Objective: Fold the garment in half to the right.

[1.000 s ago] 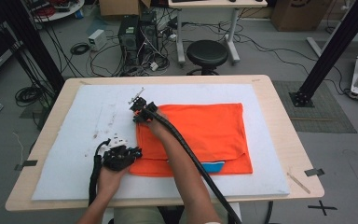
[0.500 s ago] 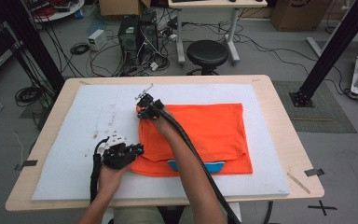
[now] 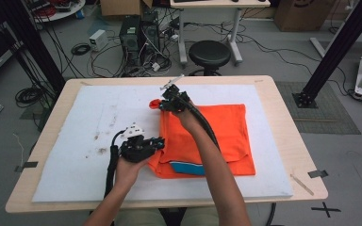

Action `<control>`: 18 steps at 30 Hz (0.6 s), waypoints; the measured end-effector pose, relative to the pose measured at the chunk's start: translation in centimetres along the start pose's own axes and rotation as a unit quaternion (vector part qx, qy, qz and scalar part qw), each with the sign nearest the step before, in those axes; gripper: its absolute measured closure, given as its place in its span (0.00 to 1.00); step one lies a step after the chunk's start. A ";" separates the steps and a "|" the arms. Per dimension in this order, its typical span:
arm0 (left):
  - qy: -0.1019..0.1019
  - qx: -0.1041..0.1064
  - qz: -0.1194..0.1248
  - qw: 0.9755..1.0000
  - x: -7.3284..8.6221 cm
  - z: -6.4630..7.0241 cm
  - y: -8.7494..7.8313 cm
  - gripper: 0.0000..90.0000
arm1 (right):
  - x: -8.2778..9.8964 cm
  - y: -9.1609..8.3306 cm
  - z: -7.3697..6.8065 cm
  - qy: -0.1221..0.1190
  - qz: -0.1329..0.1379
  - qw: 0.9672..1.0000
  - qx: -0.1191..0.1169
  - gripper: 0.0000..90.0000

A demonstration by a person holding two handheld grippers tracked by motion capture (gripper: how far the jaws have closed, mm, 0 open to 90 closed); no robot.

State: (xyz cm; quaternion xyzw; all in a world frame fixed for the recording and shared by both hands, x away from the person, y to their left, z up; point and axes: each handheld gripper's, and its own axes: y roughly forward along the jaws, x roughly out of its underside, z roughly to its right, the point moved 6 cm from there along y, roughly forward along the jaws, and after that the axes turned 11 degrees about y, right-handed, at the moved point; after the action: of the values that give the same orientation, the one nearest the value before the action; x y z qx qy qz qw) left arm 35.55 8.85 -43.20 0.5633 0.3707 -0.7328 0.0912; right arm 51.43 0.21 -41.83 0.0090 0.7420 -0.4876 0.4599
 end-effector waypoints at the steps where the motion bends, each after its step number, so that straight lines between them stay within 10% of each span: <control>1: 0.002 0.005 -0.001 1.000 -0.3 0.3 0.3 0.92 | 0.2 -0.5 0.5 0.000 0.002 1.000 0.003 0.93; 18: 0.022 0.067 -0.013 0.997 -5.3 5.8 7.2 0.91 | 4.2 -7.2 8.0 0.051 0.019 0.997 0.058 0.93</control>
State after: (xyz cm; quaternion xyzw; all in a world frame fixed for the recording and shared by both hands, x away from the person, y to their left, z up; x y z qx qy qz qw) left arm 36.92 -1.47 -41.12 0.5792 0.3302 -0.7445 0.0360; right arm 51.08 -11.27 -40.40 0.0743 0.7345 -0.5200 0.4297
